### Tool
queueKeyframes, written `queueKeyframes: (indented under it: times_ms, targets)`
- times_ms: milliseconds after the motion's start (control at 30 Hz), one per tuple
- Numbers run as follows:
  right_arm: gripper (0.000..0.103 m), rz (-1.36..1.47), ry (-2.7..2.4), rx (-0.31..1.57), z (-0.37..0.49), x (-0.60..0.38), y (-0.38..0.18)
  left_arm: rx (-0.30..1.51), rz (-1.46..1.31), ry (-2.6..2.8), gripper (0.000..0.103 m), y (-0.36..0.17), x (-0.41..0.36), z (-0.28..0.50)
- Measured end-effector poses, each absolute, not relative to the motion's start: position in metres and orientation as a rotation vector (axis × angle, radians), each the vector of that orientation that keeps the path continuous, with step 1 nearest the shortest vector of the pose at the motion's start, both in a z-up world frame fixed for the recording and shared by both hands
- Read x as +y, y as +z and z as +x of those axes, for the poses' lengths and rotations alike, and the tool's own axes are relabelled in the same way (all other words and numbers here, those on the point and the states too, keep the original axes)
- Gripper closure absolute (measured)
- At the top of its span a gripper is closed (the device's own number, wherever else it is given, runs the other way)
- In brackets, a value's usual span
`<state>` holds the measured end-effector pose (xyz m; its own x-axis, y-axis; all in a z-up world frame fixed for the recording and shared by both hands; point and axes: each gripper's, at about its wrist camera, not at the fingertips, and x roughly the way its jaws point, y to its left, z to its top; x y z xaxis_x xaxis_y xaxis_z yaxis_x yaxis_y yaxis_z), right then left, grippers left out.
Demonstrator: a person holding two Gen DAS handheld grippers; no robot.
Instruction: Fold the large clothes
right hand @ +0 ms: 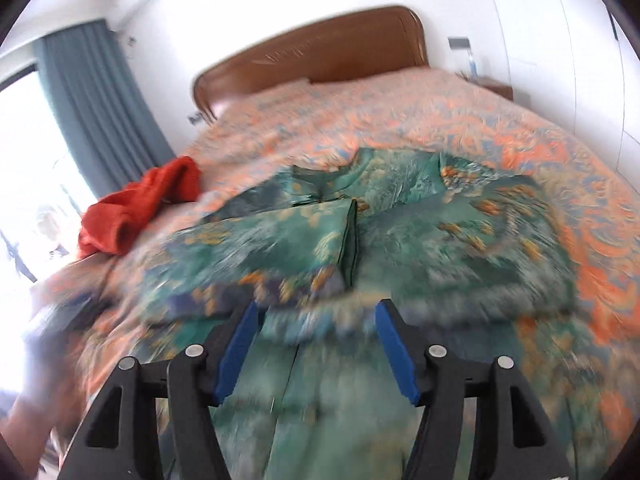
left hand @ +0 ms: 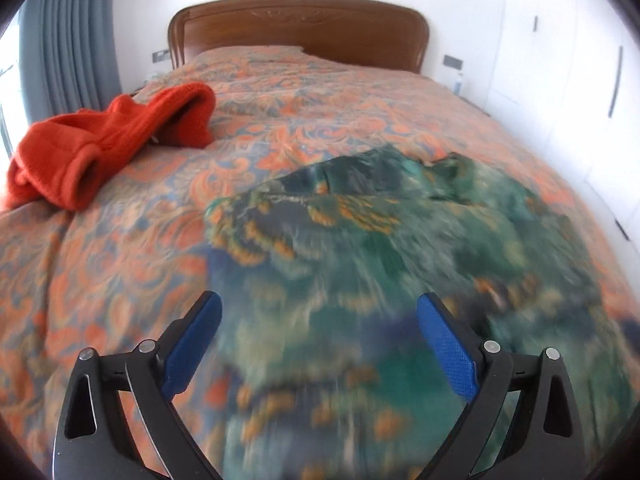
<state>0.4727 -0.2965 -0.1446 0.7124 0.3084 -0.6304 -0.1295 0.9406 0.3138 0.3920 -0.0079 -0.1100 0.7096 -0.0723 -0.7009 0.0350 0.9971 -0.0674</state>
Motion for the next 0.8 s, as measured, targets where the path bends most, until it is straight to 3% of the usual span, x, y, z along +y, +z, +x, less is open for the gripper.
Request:
queueKeyframes:
  times_ms: [167, 300, 467, 667, 800]
  targets:
    - [0.035, 0.309, 0.228, 0.736, 0.383, -0.317, -0.160, 0.990, -0.072, -0.007, 0.005, -0.177, -0.011, 0.440]
    - [0.035, 0.328, 0.187, 0.795, 0.336, -0.330, -0.186, 1.039, -0.050, 0.020, 0.002, -0.202, -0.015, 0.446]
    - [0.035, 0.341, 0.184, 0.821, 0.318, -0.334, -0.197, 1.031, -0.064, 0.015, 0.003, -0.177, -0.015, 0.444]
    - [0.035, 0.348, 0.172, 0.769, 0.313, -0.339, -0.187, 0.925, -0.329, -0.046, 0.003, -0.120, 0.014, 0.462]
    - [0.035, 0.335, 0.189, 0.762, 0.314, -0.332, -0.183, 0.944, -0.219, 0.027, 0.003, -0.131, 0.005, 0.496]
